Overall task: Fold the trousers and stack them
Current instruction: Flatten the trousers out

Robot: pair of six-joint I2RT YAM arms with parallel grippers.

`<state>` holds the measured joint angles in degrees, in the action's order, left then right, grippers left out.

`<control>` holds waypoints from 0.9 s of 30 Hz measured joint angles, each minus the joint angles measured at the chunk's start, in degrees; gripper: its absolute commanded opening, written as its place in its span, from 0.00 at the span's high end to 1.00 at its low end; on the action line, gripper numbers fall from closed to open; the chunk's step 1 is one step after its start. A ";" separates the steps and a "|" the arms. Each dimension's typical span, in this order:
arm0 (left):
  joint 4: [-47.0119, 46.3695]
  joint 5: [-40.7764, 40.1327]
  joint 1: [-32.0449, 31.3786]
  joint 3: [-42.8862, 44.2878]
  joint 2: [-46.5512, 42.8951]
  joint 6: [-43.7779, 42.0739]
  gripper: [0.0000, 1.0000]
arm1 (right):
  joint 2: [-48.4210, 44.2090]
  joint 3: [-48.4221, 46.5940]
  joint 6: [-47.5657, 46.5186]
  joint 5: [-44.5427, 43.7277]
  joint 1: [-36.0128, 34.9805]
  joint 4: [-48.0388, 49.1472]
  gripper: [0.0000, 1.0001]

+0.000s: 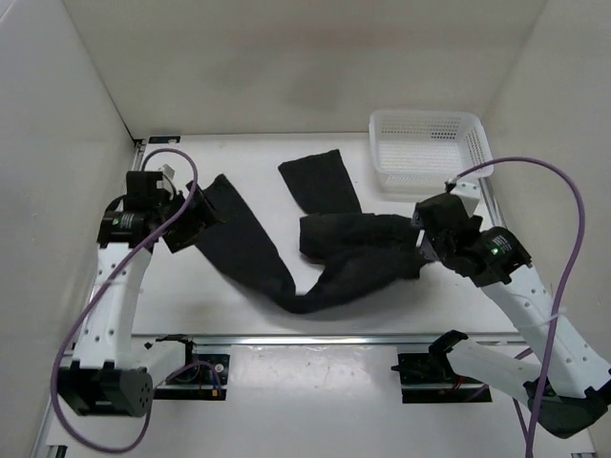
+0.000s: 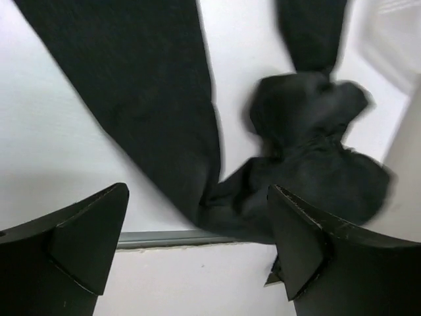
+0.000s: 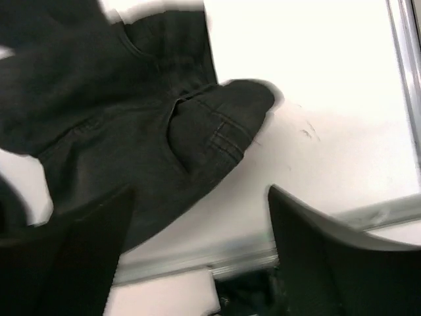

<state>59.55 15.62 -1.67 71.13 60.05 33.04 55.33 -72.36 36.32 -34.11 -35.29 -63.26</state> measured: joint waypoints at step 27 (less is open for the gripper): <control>-9.79 -5.62 8.48 -11.56 32.57 2.12 0.00 | -21.03 36.41 26.47 30.36 7.15 5.64 0.00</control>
<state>49.76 10.00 6.81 59.57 92.62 35.16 34.30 -35.94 62.78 -3.75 -28.14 -57.63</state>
